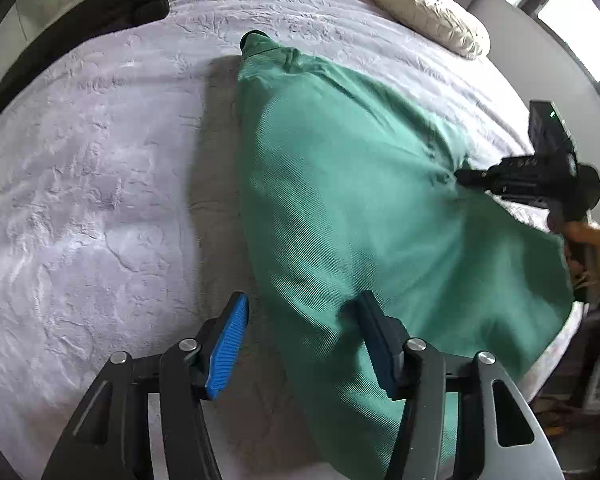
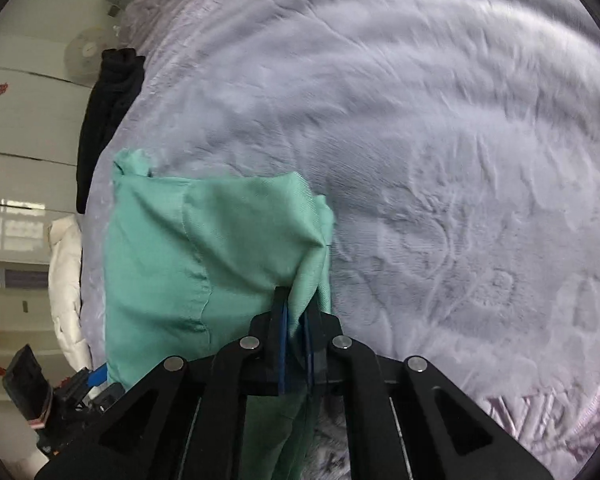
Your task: Fold large clothes
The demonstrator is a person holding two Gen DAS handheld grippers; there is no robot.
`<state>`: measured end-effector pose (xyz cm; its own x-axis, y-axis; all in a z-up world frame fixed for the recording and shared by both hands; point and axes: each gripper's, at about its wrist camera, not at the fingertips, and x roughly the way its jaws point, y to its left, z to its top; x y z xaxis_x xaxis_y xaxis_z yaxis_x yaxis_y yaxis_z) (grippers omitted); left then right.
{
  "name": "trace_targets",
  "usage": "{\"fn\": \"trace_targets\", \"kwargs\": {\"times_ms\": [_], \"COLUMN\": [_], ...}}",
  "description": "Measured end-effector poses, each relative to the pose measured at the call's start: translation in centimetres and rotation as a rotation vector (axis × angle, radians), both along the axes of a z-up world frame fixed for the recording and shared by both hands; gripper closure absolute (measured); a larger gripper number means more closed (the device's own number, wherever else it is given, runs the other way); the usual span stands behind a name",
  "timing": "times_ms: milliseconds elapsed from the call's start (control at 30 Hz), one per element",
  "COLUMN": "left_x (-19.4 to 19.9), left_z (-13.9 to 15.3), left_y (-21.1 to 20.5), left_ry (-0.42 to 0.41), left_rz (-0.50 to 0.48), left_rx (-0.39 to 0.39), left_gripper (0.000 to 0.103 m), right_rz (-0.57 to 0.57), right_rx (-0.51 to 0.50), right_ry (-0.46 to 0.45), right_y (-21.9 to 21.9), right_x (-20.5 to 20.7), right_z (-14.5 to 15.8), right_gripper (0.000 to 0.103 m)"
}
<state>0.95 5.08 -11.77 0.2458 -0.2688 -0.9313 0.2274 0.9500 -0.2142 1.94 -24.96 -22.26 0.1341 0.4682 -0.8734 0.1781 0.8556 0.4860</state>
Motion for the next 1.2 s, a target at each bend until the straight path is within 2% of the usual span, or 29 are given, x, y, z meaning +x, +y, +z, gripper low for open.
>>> {"fn": "trace_targets", "kwargs": {"times_ms": [133,267,367,433,533,567,633,700,733,800,900,1200], "left_x": [-0.2,-1.4,-2.5,-3.5,-4.6,-4.7,-5.0,-5.1,-5.2,-5.3,-5.2,-5.1], "left_z": [1.2,2.9,2.7,1.9,1.3,1.3,1.3,1.2,1.2,1.2,1.1,1.0], "left_y": [0.1,0.5,0.6,0.5,-0.1,-0.2,-0.3,-0.3,-0.2,0.2,0.7,0.9], "left_ry": [0.028,0.022,0.056,0.072,0.057,0.055,0.062,0.067,0.071,0.079,0.105,0.141], "left_rz": [-0.022,-0.060,-0.078,-0.095,-0.110,-0.108,-0.099,-0.092,-0.085,-0.060,-0.029,0.016], "left_rx": [0.029,0.029,0.036,0.050,0.089,0.089,0.085,0.079,0.079,0.088,0.067,0.080], "left_gripper": [0.045,0.045,0.045,0.045,0.045,0.045,0.045,0.044,0.037,0.029,0.029,0.029], "right_rz": [-0.038,-0.048,-0.001,0.045,0.150,0.184,0.247,0.237,0.214,0.167,0.105,0.149], "right_rx": [0.016,-0.035,-0.038,-0.002,0.041,0.022,-0.086,-0.158,-0.180,-0.178,-0.130,-0.231], "right_ry": [0.022,0.022,-0.044,-0.077,-0.066,-0.052,-0.027,0.010,0.031,0.062,0.111,0.140], "right_y": [-1.1,-1.1,1.2,3.0,6.4,7.5,8.9,8.5,7.8,6.7,5.2,7.5], "right_x": [-1.0,-2.0,-3.5,-4.7,-6.9,-7.6,-9.2,-10.4,-10.9,-11.6,-12.3,-12.6], "right_z": [1.1,5.0,8.8,10.8,12.1,12.0,11.4,10.4,9.8,8.9,7.3,5.0], "right_gripper": [0.095,0.088,0.088,0.088,0.088,0.088,0.088,0.088,0.093,0.096,0.097,0.097]}}
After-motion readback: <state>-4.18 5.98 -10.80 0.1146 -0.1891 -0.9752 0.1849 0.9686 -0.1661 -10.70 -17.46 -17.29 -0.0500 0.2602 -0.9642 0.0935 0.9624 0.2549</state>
